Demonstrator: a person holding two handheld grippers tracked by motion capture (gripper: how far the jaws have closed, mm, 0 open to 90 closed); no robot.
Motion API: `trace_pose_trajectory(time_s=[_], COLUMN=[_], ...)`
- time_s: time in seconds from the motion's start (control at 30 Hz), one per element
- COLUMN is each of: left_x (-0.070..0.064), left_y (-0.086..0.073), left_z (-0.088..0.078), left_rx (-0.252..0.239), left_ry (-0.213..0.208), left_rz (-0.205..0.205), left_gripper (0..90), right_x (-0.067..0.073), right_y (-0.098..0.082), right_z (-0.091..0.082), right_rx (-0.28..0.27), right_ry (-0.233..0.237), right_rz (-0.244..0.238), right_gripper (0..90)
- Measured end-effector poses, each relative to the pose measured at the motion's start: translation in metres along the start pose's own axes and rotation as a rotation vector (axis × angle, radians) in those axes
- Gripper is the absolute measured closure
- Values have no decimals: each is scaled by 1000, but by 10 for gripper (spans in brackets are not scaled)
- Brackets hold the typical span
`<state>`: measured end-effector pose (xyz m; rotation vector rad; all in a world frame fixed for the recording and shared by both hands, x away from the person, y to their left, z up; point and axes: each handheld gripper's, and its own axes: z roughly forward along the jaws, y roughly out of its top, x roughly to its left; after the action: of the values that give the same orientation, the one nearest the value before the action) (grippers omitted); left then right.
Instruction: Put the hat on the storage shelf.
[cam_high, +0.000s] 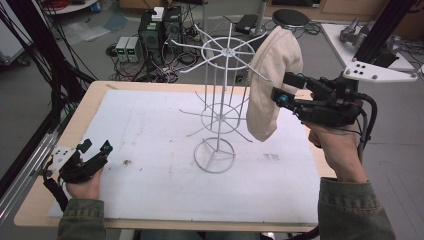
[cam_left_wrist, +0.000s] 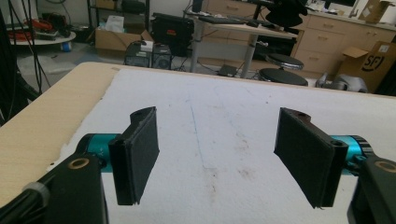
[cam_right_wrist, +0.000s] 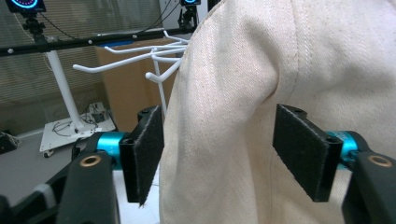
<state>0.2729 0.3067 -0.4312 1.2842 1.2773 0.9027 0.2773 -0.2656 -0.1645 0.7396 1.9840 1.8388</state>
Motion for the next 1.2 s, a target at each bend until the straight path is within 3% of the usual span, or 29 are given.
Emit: trace_pose_trajectory(time_s=[0.1,0.37,0.73,0.8,1.2], left_x=[0,1,2,2,2], left_y=[0,0,-2,-2,-2], left_z=[-1,-4,-4,-4,-5], left_rx=[-2,-4,-1,0,-2], left_ry=[-1,4,3,6,8], left_rz=[-4,-9,-22,-24,-23], left_gripper=[303,303,303,303,303], right_x=[0,0,-1,0,-1], right_y=[-5,-27,-63,-71,-119], right_z=[-3,-11,-19,-21,-27], right_rx=[7,-23,-1,-21,-15], right_ry=[-9,-90,-137,-162,-299], right_rz=[5,24,43,31,57], right_gripper=[234,123,99,99,99])
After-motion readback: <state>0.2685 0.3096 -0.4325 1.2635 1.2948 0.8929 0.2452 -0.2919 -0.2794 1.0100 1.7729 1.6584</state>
